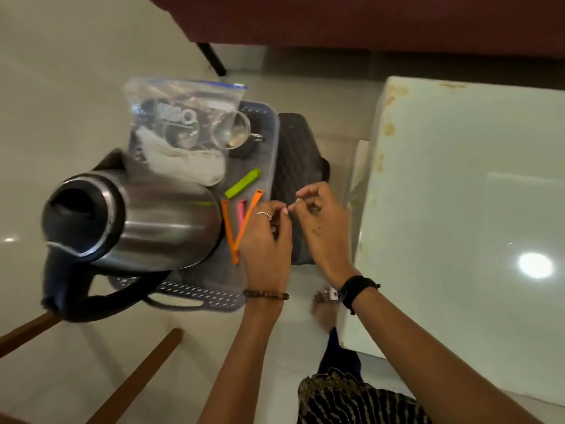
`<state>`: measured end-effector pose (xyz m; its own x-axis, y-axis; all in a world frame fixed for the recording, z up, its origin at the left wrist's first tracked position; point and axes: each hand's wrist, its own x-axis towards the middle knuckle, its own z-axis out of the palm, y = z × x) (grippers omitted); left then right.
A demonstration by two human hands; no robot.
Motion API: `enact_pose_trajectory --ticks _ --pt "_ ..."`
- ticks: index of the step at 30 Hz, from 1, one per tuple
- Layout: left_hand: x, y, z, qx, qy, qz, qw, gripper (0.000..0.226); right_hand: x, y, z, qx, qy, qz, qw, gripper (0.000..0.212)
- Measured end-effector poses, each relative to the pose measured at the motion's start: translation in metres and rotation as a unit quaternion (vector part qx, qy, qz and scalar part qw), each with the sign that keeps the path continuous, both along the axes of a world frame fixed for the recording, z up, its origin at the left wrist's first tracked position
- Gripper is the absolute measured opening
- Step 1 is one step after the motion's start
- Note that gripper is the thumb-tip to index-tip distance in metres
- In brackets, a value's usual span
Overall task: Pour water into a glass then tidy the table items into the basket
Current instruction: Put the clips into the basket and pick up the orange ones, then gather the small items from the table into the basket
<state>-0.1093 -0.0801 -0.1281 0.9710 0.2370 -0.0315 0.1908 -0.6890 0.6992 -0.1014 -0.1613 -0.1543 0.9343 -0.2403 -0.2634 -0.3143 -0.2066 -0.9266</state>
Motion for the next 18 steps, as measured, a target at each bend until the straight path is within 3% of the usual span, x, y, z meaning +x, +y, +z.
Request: enact_pose_trajectory --ticks 7,11,18 --pt "-0.031 -0.148 -0.02 -0.03 0.095 -0.198 0.975 0.009 -0.062 -0.169 -0.021 -0.085 0.064 -0.021 0.994 0.004" --pt "-0.075 -0.249 -0.037 -0.022 0.156 -0.302 0.94 0.007 -0.12 -0.284 -0.027 -0.144 0.112 -0.026 0.983 0.007" --pt "-0.166 -0.445 -0.046 -0.013 0.186 -0.451 0.873 0.017 -0.233 -0.478 -0.027 -0.166 0.171 -0.153 0.959 0.008"
